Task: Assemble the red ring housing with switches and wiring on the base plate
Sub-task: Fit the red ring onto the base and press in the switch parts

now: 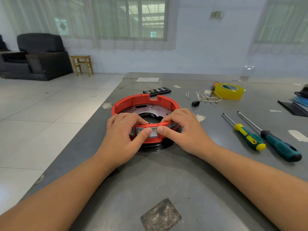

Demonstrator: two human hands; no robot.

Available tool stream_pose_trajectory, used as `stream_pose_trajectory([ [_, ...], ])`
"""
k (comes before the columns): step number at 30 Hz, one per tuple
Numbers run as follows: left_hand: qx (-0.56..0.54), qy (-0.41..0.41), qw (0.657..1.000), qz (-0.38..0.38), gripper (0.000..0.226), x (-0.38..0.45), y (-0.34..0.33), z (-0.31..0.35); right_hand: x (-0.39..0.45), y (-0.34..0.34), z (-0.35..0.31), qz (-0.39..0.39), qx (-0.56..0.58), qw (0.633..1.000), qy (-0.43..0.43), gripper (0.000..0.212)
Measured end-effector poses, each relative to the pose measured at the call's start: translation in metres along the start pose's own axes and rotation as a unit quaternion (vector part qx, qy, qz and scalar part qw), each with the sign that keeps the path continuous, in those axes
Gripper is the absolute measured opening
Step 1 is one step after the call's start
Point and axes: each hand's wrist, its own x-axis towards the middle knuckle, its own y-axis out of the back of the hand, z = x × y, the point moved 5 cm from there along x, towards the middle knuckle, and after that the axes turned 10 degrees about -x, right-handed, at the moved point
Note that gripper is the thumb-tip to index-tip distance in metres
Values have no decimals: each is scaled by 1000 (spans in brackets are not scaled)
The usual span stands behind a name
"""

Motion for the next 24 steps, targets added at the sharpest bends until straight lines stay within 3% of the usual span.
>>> stream_pose_trajectory([
  [11,-12,-7,1000,-6,34,4,1,5,-1,0,-2,33,-97,995,20,43],
  [15,-55,-23,997,-39,33,5,4,8,-3,9,8,11,-125,988,95,49],
  [19,-110,-26,992,-60,24,4,12,7,-1,22,38,-32,-110,989,88,70],
  [22,-109,-25,992,-52,21,6,15,7,-3,21,50,-76,-113,987,84,66],
  [24,-80,-35,995,-44,21,7,16,8,-3,22,46,-50,-131,986,86,62],
])
